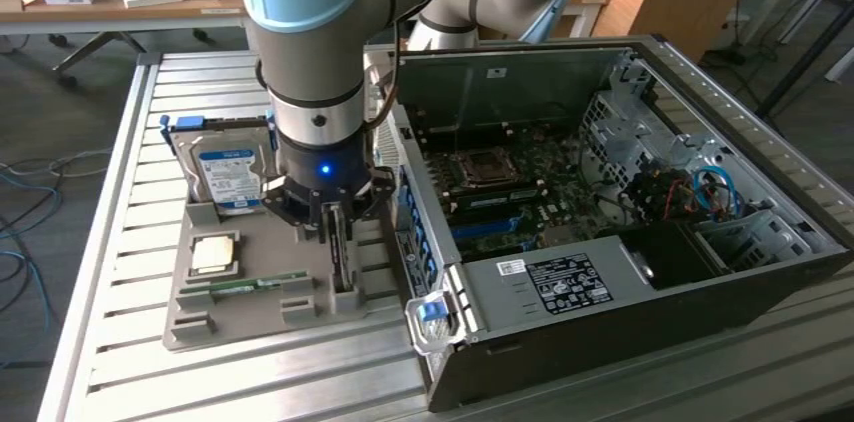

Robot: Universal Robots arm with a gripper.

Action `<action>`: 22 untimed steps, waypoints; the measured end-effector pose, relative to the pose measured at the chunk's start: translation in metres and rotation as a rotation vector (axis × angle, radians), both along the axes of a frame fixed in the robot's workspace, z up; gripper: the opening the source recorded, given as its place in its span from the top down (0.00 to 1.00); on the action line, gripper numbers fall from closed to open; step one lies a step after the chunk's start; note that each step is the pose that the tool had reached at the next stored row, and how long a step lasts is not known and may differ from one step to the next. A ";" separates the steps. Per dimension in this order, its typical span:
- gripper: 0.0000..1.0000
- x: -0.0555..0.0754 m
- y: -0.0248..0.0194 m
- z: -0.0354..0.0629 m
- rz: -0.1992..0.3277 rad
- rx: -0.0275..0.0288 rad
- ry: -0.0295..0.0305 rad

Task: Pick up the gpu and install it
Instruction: 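Pick up the gpu and move the gpu toward the slot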

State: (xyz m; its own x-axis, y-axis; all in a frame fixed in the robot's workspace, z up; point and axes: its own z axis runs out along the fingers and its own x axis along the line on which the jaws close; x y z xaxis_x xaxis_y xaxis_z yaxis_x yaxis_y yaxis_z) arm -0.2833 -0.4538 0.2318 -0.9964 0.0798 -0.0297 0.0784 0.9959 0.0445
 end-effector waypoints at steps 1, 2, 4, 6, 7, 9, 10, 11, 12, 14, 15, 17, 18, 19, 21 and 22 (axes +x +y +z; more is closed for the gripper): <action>0.64 0.000 0.0000 0.0000 0.000 0.0000 0.0000; 0.64 0.000 0.0000 0.0000 0.000 0.0000 0.0000; 0.64 0.000 -0.0001 0.0000 0.000 0.0001 0.0000; 0.64 0.000 -0.0007 0.0000 0.000 0.0001 0.0000; 0.64 0.000 -0.0011 -0.0001 0.000 0.0000 -0.0001; 0.64 0.000 -0.0013 0.0000 0.000 0.0001 -0.0001; 0.64 0.000 -0.0013 0.0000 0.000 0.0001 0.0000; 0.64 0.000 -0.0013 0.0000 0.000 0.0000 -0.0001; 0.64 0.000 -0.0014 0.0000 0.000 0.0000 0.0000; 0.64 -0.001 -0.0014 -0.0001 0.000 0.0000 0.0000; 0.64 -0.001 -0.0014 -0.0001 0.000 0.0001 0.0000; 0.64 -0.001 -0.0013 -0.0001 0.000 0.0001 0.0000; 0.64 -0.001 -0.0013 -0.0001 0.000 0.0000 0.0000; 0.64 -0.001 -0.0014 -0.0001 0.000 0.0000 0.0000; 0.64 -0.001 -0.0013 -0.0002 0.000 0.0002 -0.0002; 0.64 0.000 -0.0013 -0.0002 0.000 0.0001 -0.0001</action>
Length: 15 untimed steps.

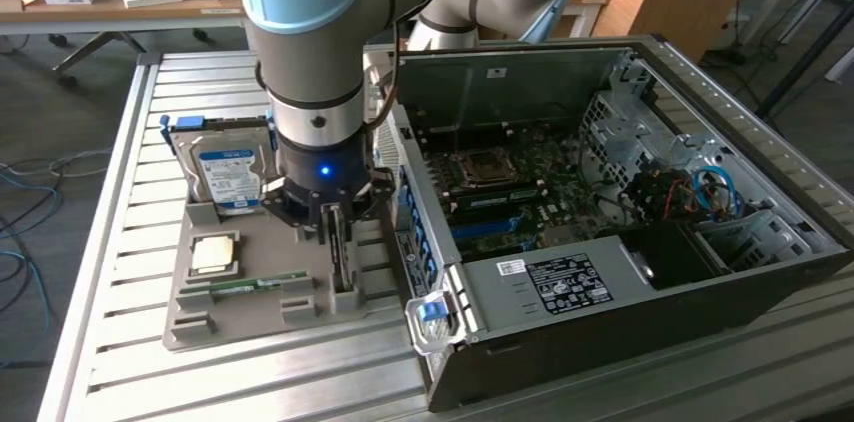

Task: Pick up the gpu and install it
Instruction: 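Pick up the gpu and move the gpu toward the slot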

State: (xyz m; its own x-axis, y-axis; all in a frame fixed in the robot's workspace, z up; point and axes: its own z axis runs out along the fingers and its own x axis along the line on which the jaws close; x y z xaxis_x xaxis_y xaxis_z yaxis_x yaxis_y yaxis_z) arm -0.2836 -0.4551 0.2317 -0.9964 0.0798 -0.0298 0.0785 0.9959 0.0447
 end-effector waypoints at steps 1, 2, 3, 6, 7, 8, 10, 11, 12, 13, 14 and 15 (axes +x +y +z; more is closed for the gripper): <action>0.64 0.000 0.0000 0.0000 0.000 0.0000 0.0000; 0.64 0.000 0.0000 0.0000 0.000 0.0000 0.0000; 0.64 0.000 -0.0001 0.0000 0.000 0.0000 0.0000; 0.64 0.000 -0.0001 0.0000 0.000 0.0000 0.0001; 0.64 0.000 -0.0001 0.0000 0.000 0.0000 0.0001; 0.64 0.000 -0.0001 0.0000 0.000 0.0000 0.0000; 0.64 0.000 -0.0001 0.0000 0.000 0.0000 0.0000; 0.65 0.000 -0.0001 0.0000 0.000 -0.0001 0.0001; 0.65 0.000 -0.0001 0.0000 0.000 -0.0001 0.0000; 0.71 0.000 -0.0001 0.0000 0.000 -0.0001 0.0000; 0.71 0.000 -0.0001 0.0001 0.000 -0.0001 0.0001; 0.74 0.000 -0.0001 0.0001 0.000 -0.0001 0.0001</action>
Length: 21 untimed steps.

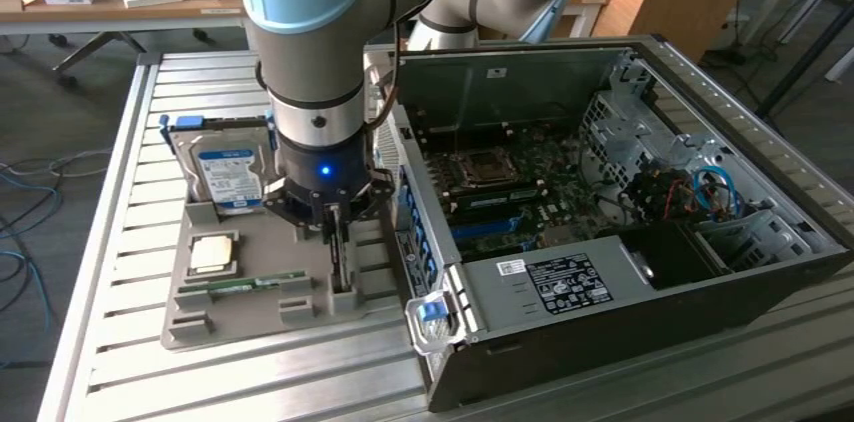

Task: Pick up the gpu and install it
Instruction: 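Pick up the gpu and move the gpu toward the slot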

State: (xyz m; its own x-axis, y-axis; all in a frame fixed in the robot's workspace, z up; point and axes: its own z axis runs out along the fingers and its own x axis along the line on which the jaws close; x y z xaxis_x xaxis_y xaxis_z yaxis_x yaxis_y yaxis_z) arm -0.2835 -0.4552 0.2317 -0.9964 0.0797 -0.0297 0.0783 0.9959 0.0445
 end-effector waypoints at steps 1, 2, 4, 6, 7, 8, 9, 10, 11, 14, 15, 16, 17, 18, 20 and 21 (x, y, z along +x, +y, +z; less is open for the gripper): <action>0.74 0.000 0.0000 0.0000 0.000 0.0000 0.0000; 0.74 0.000 0.0000 0.0000 0.000 0.0000 0.0000; 0.74 0.000 0.0000 0.0000 0.000 0.0000 0.0000; 0.74 0.000 0.0000 0.0000 0.000 0.0000 0.0000; 0.74 0.000 0.0000 0.0000 0.000 0.0000 0.0000; 0.74 0.000 0.0000 0.0000 0.000 0.0000 0.0000; 0.74 0.000 0.0000 -0.0001 0.000 0.0001 -0.0001; 0.74 0.000 0.0000 0.0000 0.002 0.0001 0.0000; 0.74 0.000 0.0000 0.0000 0.007 0.0001 -0.0001; 0.74 0.000 0.0000 0.0000 0.023 0.0000 -0.0001; 0.74 0.000 0.0000 0.0000 0.026 0.0001 -0.0001; 0.74 0.000 0.0000 0.0000 0.026 0.0001 -0.0001; 0.74 0.000 0.0000 0.0000 0.026 0.0000 0.0000; 0.74 0.000 0.0000 0.0000 0.027 0.0001 0.0000; 0.74 0.000 0.0000 0.0000 0.027 0.0001 0.0000; 0.74 0.000 0.0000 0.0001 0.027 0.0002 -0.0002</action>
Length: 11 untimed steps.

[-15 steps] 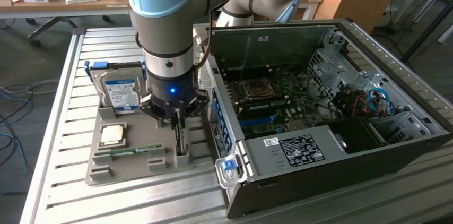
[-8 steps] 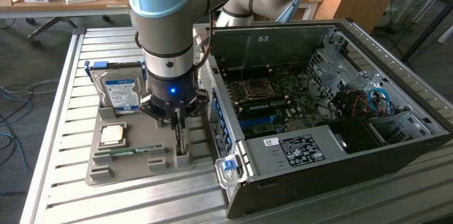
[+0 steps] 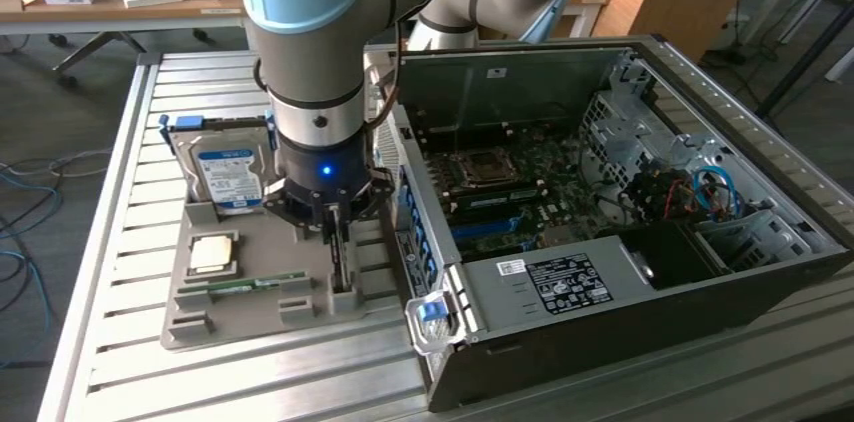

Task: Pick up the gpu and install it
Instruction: 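Pick up the gpu and move the gpu toward the slot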

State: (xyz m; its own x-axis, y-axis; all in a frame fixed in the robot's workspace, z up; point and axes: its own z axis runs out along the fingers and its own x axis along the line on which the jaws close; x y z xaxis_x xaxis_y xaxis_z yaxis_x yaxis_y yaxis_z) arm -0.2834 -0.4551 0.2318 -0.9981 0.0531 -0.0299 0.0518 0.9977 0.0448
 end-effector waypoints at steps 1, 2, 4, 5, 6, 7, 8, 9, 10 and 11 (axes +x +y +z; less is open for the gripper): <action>0.74 0.000 0.0000 0.0007 0.000 0.0002 -0.0001; 0.74 0.000 0.0000 0.0021 0.000 0.0001 0.0000; 0.74 0.000 0.0000 0.0063 0.000 -0.0001 0.0001; 0.74 0.000 0.0000 0.0087 0.000 -0.0001 0.0002; 0.74 0.000 0.0000 0.0113 0.000 -0.0001 0.0002; 0.74 0.000 0.0000 0.0140 0.000 0.0000 0.0001; 0.74 0.000 0.0000 0.0169 0.000 -0.0001 0.0002; 0.74 0.000 0.0000 0.0199 0.000 -0.0001 0.0002; 0.74 0.000 0.0000 0.0234 0.000 -0.0001 0.0002; 0.74 0.000 0.0000 0.0268 0.000 -0.0001 0.0002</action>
State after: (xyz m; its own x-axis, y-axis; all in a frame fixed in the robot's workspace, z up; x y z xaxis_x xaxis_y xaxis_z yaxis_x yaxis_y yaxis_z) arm -0.2835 -0.4551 0.2587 -0.9981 0.0531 -0.0297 0.0518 0.9977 0.0447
